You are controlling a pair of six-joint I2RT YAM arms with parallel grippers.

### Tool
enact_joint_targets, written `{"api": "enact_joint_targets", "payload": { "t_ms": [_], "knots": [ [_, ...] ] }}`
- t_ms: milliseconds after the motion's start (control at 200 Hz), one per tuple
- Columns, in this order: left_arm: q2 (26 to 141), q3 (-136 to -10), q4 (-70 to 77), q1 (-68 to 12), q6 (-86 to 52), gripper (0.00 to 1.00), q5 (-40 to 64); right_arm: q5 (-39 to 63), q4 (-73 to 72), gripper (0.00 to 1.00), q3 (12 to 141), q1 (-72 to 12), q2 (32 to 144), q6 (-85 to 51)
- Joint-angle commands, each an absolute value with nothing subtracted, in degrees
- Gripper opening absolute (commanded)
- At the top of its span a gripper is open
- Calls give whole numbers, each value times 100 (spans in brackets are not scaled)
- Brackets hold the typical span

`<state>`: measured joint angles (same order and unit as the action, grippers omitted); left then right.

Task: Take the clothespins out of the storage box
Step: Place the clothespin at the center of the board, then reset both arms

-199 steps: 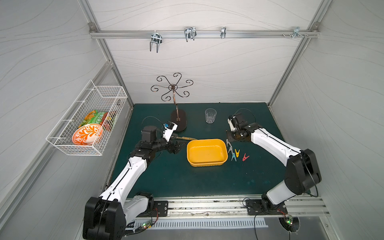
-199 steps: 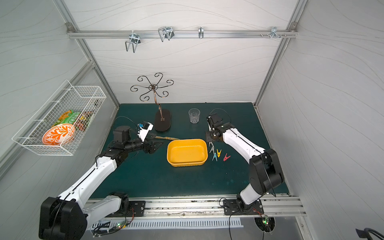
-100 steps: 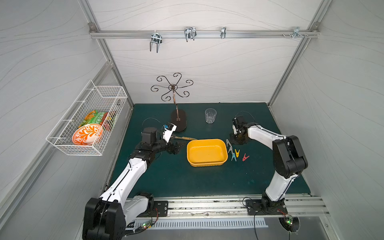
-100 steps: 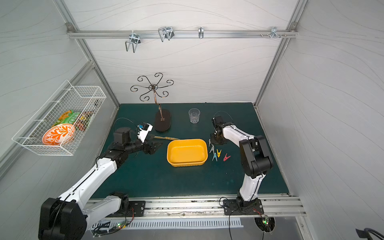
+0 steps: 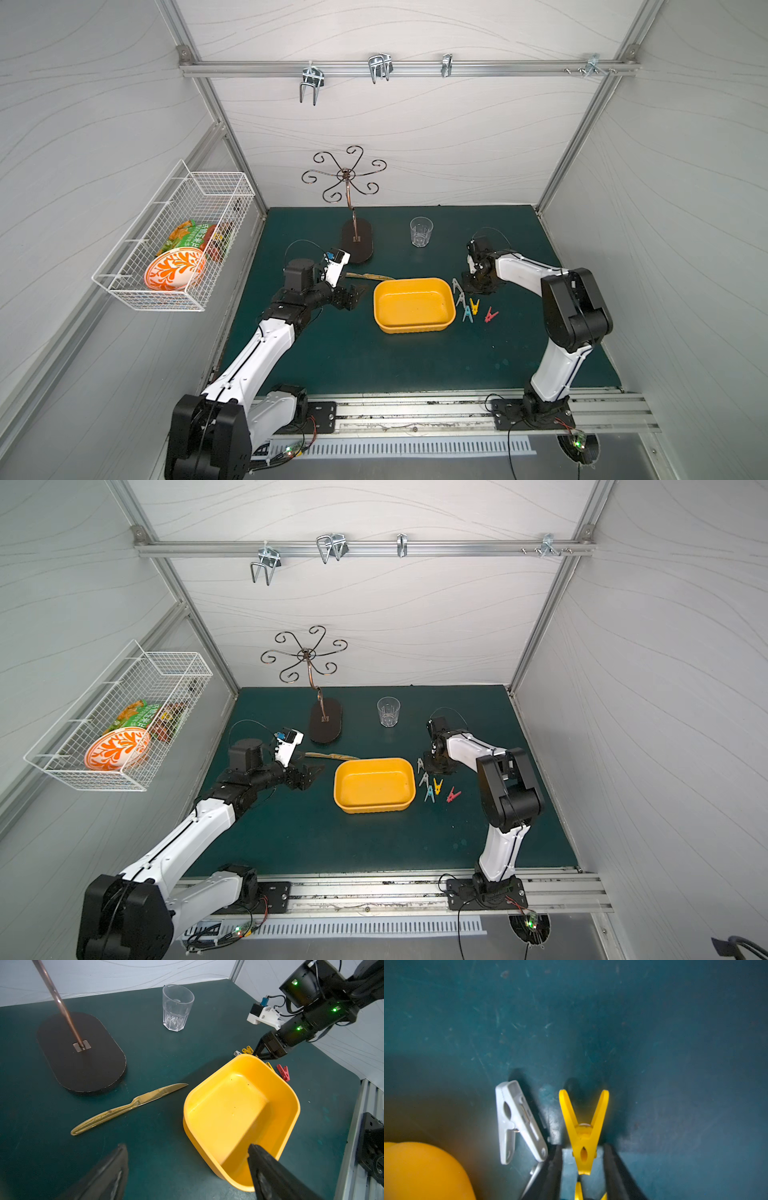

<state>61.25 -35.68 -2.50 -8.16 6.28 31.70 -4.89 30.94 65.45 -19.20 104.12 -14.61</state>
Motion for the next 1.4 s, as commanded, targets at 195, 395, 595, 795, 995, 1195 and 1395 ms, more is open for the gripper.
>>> {"api": "enact_joint_targets", "payload": {
  "t_ms": [195, 395, 595, 795, 995, 1195, 1395],
  "knots": [
    [6323, -3268, 1215, -616, 63, 97, 1976, 1, 3085, 56, 6710, -1382, 9353, -1151],
    [6896, -3020, 2344, -364, -280, 99, 1350, 252, 2350, 67, 6389, -733, 8828, -938],
    [7621, -2886, 3612, -195, -465, 99, 349, 422, 1189, 78, 5681, -262, 8535, -898],
    [7908, -3036, 3744, -108, -413, 99, 83, 71, -254, 99, 4733, -159, 8201, -895],
    [7390, -2836, 3257, 132, -123, 99, 305, 44, -555, 99, 4500, -149, 8366, -880],
    [7589, -2285, 4020, 191, 23, 99, 265, 158, -1772, 99, 3769, -142, 8338, -557],
    [8043, -1856, 5049, 193, 1, 100, 140, 217, -2354, 99, 3471, -149, 8289, -361]
  ]
}}
